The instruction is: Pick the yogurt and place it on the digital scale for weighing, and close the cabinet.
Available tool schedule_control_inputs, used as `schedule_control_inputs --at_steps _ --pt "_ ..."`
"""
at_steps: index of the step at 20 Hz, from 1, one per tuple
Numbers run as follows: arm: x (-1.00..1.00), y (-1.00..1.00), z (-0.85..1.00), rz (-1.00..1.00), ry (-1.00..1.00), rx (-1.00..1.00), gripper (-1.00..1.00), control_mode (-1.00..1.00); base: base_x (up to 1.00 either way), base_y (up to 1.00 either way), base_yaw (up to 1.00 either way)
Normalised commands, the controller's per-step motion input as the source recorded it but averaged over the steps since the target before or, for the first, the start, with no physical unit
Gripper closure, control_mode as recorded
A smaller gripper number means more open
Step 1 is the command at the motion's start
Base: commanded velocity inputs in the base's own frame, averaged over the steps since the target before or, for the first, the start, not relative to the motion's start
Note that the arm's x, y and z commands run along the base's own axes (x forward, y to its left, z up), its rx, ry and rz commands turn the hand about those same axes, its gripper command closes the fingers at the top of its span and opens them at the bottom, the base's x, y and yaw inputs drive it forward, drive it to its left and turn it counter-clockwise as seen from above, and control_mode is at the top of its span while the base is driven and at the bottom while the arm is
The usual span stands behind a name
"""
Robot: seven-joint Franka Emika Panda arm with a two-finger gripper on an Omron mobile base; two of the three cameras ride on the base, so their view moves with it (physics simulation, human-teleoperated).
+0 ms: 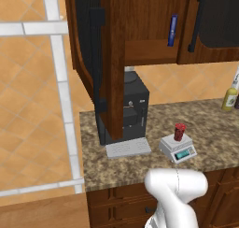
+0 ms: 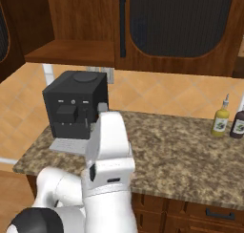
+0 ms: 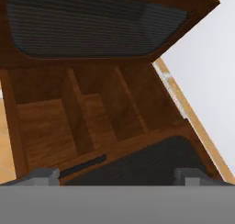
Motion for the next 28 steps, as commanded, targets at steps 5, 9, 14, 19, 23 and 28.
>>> schedule_control_inputs --at_steps 5,9,14,19,23,28 --pt "-0.91 1.0 -0.37 -0.18 -0.22 0.06 -1.0 -1.0 0.0 0.0 0.0" --pt "-0.54 1.0 -0.64 -0.19 -0.28 0.04 -1.0 -1.0 0.0 0.0 0.0" --pt "-0.49 1.0 -0.66 -0.09 -0.18 0.01 -1.0 -1.0 0.0 0.0 0.0" --pt "0.0 1.0 -0.99 -0.08 0.0 0.02 -1.0 -1.0 0.0 0.0 0.0" --pt "0.1 1.0 -0.99 -0.06 0.02 0.0 -1.0 -1.0 0.0 0.0 0.0" --pt "0.19 1.0 -0.66 -0.1 0.0 0.0 -1.0 -1.0 0.0 0.0 0.0"
